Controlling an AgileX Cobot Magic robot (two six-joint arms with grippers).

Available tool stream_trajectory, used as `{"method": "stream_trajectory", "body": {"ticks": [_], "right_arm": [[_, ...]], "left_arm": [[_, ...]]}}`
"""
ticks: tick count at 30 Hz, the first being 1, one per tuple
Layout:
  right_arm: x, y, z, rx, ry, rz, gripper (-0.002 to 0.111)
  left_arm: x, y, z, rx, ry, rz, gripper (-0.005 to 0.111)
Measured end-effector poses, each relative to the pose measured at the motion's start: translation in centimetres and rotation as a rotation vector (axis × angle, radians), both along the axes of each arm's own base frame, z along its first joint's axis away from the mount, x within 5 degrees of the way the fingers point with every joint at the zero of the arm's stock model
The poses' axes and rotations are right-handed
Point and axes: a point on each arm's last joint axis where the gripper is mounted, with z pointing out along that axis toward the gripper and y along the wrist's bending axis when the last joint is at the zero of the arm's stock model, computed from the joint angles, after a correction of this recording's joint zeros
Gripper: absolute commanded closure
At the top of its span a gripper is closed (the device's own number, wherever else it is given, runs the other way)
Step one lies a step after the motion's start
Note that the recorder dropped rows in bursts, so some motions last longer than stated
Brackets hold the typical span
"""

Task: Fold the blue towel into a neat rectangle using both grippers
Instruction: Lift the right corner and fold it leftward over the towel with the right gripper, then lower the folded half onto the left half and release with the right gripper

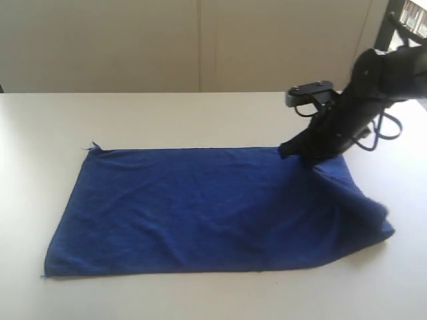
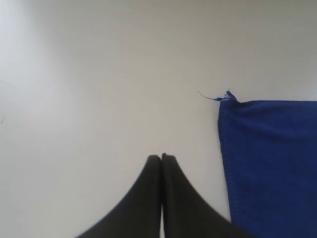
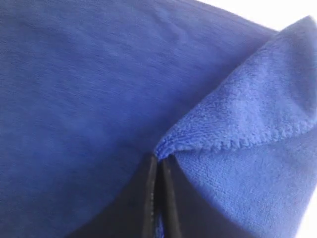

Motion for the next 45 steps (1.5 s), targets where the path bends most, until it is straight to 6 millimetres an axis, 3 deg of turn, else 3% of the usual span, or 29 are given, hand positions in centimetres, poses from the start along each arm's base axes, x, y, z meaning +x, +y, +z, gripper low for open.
{"method": "stream_trajectory", "body": {"ticks": [4,5,8,11,15,21,29,38,41,45], "right_arm": [[0.3,4.5,1.3,0.038,-0.046,0.084,0.108],[0.4,6.7,2.1,0.05,-0.078,0.128,0.108],[0.4,10.3,3.4,0.096,-0.12,0.189,0.108],[0.4,13.2,3.7,0.124,-0.135,0.231,0.108],[0.3,18.9,4.0,0.166,-0.161,0.307,0.108],[-0.5,25.5,4.1,0.237,-0.183,0.388,0.108],[-0.3,28.9,3.4,0.298,-0.182,0.403,0.108],[0.6,31.3,1.4,0.36,-0.173,0.4,0.105],[0.9,31.6,0.2,0.361,-0.158,0.395,0.088],[0.9,31.7,-0.8,0.341,-0.153,0.423,0.047]], "left_arm": [[0.0,0.0,0.0,0.007,-0.001,-0.005,0.107],[0.0,0.0,-0.1,0.007,0.0,-0.004,0.107],[0.0,0.0,-0.2,0.006,0.006,-0.004,0.107],[0.0,0.0,-0.3,0.006,0.008,-0.004,0.107],[0.0,0.0,-0.3,0.006,0.009,-0.004,0.107],[0.0,0.0,-0.3,0.007,0.009,-0.005,0.107],[0.0,0.0,-0.3,0.007,0.009,-0.005,0.107],[0.0,0.0,-0.3,0.019,0.008,-0.015,0.107],[0.0,0.0,-0.3,0.024,0.007,-0.018,0.107],[0.0,0.0,-0.3,0.027,0.007,-0.02,0.107]]}}
